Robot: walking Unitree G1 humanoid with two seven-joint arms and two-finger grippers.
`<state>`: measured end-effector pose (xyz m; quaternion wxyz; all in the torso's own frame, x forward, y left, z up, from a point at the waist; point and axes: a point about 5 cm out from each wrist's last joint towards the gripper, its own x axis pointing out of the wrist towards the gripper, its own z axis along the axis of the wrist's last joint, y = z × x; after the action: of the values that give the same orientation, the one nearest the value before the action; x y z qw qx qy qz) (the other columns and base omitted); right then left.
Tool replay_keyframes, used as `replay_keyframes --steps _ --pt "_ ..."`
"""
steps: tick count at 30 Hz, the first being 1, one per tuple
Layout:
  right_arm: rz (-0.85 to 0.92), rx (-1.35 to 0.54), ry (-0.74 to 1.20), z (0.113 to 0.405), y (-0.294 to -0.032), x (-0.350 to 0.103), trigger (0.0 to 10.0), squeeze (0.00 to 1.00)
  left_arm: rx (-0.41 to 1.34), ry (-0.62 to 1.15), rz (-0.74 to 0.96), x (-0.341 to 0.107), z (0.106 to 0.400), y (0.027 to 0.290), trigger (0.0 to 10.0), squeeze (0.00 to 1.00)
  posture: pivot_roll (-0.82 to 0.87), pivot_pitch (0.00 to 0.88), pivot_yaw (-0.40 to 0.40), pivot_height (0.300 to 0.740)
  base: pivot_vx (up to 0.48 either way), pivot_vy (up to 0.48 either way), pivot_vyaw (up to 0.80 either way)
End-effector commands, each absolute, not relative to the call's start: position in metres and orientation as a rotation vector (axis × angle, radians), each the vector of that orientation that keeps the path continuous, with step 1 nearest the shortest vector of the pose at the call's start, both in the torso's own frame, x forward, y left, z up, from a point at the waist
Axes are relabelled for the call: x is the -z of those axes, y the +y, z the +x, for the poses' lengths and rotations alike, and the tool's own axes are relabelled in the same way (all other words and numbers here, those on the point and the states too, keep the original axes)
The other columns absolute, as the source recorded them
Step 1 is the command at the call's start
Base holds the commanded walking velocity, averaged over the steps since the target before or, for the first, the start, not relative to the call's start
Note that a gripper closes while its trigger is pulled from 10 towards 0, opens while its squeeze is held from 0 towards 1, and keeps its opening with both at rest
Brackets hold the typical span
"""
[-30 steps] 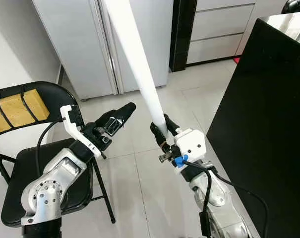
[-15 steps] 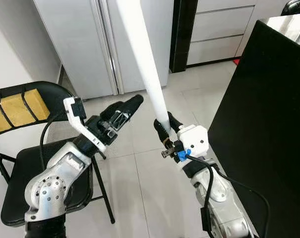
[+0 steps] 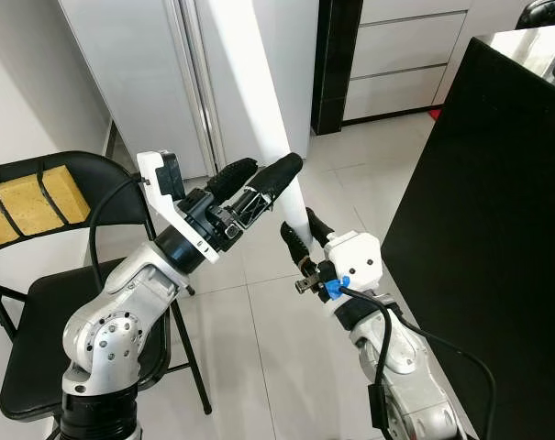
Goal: Building children table
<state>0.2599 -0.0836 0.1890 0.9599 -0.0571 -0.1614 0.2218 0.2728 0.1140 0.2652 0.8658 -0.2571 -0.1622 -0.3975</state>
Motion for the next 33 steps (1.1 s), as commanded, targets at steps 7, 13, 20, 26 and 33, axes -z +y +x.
replay_keyframes --steps 7,13,20,26,33 --pt "-0.098 -0.475 -0.321 0.259 -0.079 -0.189 10.0 0.0 0.829 -0.352 -0.476 -0.266 0.271 0.111 10.0 0.0 0.02 0.166 0.022 0.74 0.0 0.0 0.0" --pt "-0.097 -0.482 -0.321 0.258 -0.078 -0.189 10.0 0.0 0.861 -0.344 -0.407 -0.264 0.27 0.101 10.0 0.0 0.02 0.166 0.022 0.74 0.0 0.0 0.0" --pt "-0.094 -0.491 -0.327 0.258 -0.075 -0.191 10.0 0.0 0.876 -0.332 -0.401 -0.259 0.271 0.091 10.0 0.0 0.02 0.172 0.021 0.74 0.0 0.0 0.0" --pt "-0.095 -0.498 -0.325 0.257 -0.074 -0.19 10.0 0.0 0.872 -0.338 -0.392 -0.26 0.277 0.085 10.0 0.0 0.02 0.174 0.021 0.74 0.0 0.0 0.0" --pt "-0.095 -0.502 -0.327 0.256 -0.073 -0.191 10.0 0.0 0.883 -0.342 -0.36 -0.259 0.281 0.077 10.0 0.0 0.02 0.176 0.02 0.74 0.0 0.0 0.0"
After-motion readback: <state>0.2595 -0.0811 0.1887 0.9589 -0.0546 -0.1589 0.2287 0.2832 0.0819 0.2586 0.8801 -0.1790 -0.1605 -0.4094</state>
